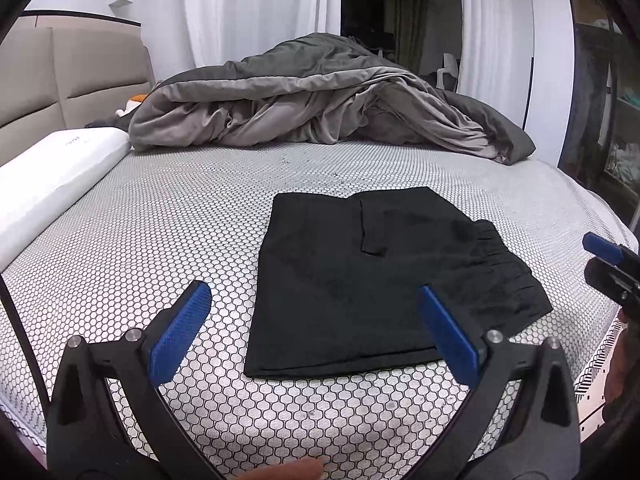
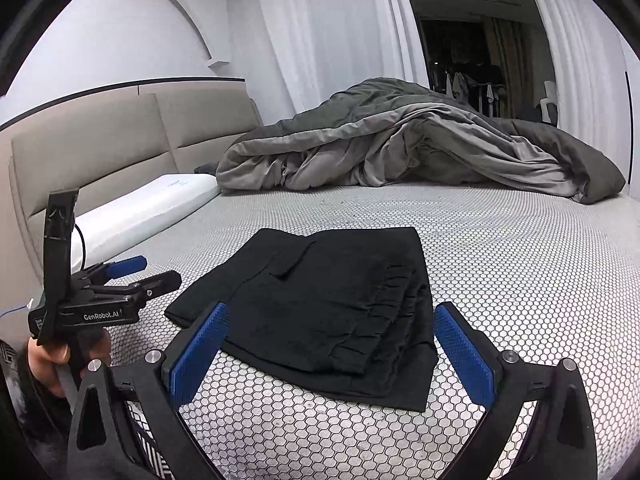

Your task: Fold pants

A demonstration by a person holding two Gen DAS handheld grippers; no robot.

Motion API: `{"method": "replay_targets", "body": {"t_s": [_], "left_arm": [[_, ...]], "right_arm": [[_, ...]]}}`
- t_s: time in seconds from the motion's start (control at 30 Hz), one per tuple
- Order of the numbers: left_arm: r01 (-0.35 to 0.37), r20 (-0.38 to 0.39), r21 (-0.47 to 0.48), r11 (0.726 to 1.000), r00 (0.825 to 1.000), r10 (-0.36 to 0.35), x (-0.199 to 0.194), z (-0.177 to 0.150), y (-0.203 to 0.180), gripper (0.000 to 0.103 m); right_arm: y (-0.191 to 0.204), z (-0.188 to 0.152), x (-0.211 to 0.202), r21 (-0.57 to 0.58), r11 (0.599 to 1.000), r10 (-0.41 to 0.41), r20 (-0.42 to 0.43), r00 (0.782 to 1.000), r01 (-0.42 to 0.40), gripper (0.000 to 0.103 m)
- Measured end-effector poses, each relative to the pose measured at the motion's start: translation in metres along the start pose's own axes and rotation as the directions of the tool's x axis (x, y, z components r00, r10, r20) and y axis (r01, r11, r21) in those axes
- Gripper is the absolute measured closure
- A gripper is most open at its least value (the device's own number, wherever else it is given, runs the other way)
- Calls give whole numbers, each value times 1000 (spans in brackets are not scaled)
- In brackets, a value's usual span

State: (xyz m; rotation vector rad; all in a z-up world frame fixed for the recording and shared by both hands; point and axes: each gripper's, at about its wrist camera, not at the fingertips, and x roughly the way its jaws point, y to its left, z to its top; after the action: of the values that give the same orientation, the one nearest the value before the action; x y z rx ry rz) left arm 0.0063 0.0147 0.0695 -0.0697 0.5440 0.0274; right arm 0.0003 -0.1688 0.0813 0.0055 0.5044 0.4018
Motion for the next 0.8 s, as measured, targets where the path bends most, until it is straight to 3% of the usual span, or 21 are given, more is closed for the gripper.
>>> {"method": "replay_targets", "body": {"t_s": [0.8], "left_arm": [[-25,-5,10,1000,1000,25,2,0,0,1]], "right_arm": [[-6,1,2,-2,1000,-27,-1,1000,27,0]]}}
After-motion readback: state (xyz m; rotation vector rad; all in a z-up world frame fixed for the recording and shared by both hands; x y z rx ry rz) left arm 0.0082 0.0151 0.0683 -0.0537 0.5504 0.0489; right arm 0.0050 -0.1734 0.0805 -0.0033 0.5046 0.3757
